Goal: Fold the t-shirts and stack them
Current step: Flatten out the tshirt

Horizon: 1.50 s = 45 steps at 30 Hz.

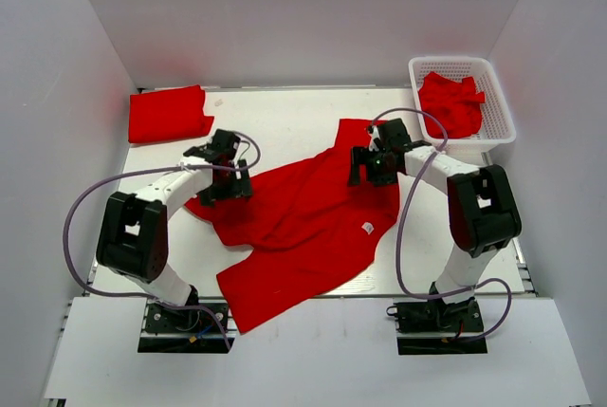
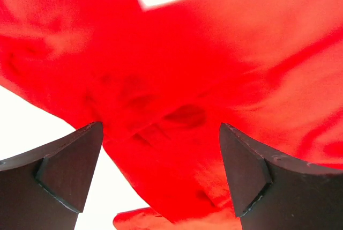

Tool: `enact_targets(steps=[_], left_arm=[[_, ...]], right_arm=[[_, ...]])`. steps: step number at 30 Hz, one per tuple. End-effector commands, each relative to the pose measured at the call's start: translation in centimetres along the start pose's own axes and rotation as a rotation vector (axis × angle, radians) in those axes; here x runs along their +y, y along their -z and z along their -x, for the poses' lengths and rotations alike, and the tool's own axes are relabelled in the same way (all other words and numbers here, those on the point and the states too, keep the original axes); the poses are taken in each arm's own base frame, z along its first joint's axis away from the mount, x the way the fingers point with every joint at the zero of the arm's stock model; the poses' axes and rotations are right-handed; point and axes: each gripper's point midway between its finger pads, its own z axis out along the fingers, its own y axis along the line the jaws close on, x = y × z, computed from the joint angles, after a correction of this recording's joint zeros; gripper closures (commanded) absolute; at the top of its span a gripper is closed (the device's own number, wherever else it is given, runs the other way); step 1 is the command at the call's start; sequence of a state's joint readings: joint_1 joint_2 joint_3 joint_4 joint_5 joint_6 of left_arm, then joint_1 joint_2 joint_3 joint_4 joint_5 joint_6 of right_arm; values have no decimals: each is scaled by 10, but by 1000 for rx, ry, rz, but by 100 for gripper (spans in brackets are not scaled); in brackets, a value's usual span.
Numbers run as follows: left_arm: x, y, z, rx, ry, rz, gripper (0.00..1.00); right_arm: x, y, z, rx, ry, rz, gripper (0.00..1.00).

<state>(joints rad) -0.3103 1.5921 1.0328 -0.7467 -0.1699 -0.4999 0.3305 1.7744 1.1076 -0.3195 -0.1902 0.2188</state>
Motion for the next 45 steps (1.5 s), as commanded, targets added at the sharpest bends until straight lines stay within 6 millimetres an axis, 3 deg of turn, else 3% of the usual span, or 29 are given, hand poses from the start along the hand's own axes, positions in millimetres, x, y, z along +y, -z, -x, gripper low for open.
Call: enact_targets(steps=[1,4,8,11,12,15,19,26,29,36,40,44,45], left_arm=[[-17,40,45,-153,-78,-79,1],[-41,59,46,-167,-207,-186,1],[-79,73,16,-127,-384,-317,1],[-88,62,-27,-24,-494,-278,1],[-82,57,-43,26,-517,-241,1],[-72,49,-63,65,-534,-139,2],[-75,54,-60,11,-519,-145,11],[-71,30,-82,83,-545,-114,16],[-72,26,-81,69,-548,-91,24],[-59,16,-96,121,-572,-46,27],[-52,13,-96,120,-569,10,37],[-52,14,-89,87,-547,37,54],[-50,13,-87,80,-548,46,54]], right_arm=[[23,34,48,-152,82,49,10],[24,47,54,-187,87,35,10],[16,52,49,-187,60,-19,10],[8,50,40,-169,45,-47,10],[8,48,38,-163,45,-49,10],[3,45,28,-138,31,-57,10],[3,45,24,-133,30,-62,10],[1,45,22,-121,23,-68,10],[-1,46,19,-110,20,-72,10],[-6,49,19,-117,21,-105,10],[-5,48,18,-113,19,-100,10],[-6,47,16,-108,23,-101,10],[-6,47,17,-110,22,-101,10]])
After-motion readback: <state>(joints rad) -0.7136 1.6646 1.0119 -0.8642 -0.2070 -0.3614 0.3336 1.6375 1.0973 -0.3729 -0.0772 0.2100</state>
